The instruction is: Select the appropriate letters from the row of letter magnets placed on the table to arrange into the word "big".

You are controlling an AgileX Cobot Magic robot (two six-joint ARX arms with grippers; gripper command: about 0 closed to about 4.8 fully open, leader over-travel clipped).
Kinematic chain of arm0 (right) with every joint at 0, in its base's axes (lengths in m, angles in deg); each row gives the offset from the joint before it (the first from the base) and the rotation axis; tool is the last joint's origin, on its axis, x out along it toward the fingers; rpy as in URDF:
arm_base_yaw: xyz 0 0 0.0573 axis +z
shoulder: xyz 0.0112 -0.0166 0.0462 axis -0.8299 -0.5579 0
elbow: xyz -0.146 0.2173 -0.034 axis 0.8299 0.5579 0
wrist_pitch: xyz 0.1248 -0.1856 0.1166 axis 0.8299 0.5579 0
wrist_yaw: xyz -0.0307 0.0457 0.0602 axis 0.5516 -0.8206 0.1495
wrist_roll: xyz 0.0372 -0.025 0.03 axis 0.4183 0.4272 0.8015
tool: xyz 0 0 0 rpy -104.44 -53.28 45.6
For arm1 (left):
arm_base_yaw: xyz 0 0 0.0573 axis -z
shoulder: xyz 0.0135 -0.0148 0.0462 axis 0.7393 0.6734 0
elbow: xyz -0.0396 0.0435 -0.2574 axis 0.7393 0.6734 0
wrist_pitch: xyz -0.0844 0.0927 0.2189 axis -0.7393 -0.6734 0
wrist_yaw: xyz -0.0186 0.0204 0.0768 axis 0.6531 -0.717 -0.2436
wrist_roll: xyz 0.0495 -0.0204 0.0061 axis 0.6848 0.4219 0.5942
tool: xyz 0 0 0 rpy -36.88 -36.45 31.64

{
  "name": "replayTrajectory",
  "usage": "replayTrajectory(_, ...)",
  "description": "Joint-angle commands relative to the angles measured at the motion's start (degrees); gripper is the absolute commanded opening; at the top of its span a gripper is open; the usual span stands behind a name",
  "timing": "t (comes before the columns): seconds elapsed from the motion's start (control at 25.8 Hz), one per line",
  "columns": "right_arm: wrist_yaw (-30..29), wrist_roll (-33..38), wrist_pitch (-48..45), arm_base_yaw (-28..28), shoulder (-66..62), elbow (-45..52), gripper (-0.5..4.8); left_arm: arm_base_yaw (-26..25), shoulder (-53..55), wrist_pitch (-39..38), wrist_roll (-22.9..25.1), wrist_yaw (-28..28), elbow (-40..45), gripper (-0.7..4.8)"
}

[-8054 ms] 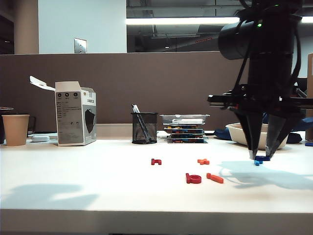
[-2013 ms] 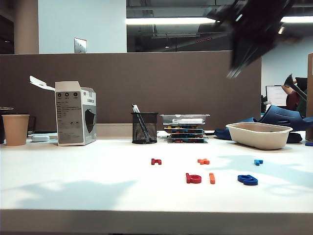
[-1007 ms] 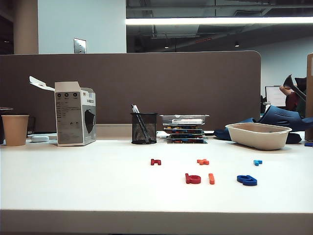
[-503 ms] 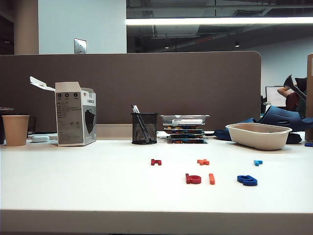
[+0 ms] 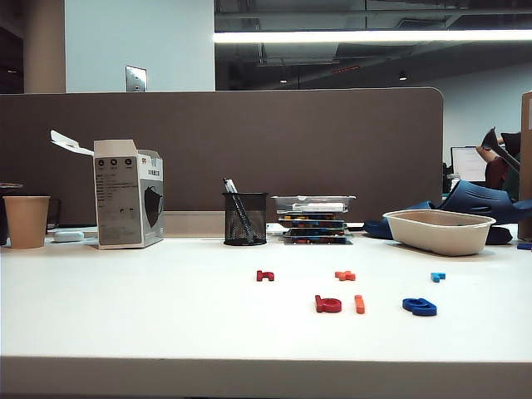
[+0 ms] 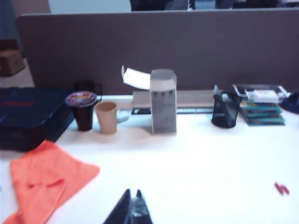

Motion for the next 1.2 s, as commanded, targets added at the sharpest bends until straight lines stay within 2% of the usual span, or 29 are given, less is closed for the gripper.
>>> replayTrajectory(0.04,0.0,1.9,-6.4,0.0,0.5,2.9,-0.08,-0.1,0.1,13.9,0.2,2.8,8.8,-0.05)
replayTrajectory(0.19,-0.1,3.5,-11.6,0.0,0.5,7.3,-0.08,-0.1,0.1,27.2,0.0,7.7,20.3,-0.05)
replayTrajectory(0.39,0.0,3.9,-17.0,0.0,0.5,12.9,-0.08,-0.1,0.1,38.1,0.0,9.2,30.4,-0.05)
replayTrajectory(0.54,0.1,3.6,-26.1,0.0,0.5,22.5,-0.08,-0.1,0.0,46.8,0.0,9.2,39.0,-0.05)
replayTrajectory(0.81,0.1,1.4,-33.1,0.0,0.5,29.8,-0.08,-0.1,0.0,54.0,0.0,9.2,44.0,-0.05)
replayTrajectory(1.2,0.3,-0.5,-33.6,0.0,0.5,31.0,-0.06,-0.1,0.0,60.1,0.0,9.2,50.1,-0.05)
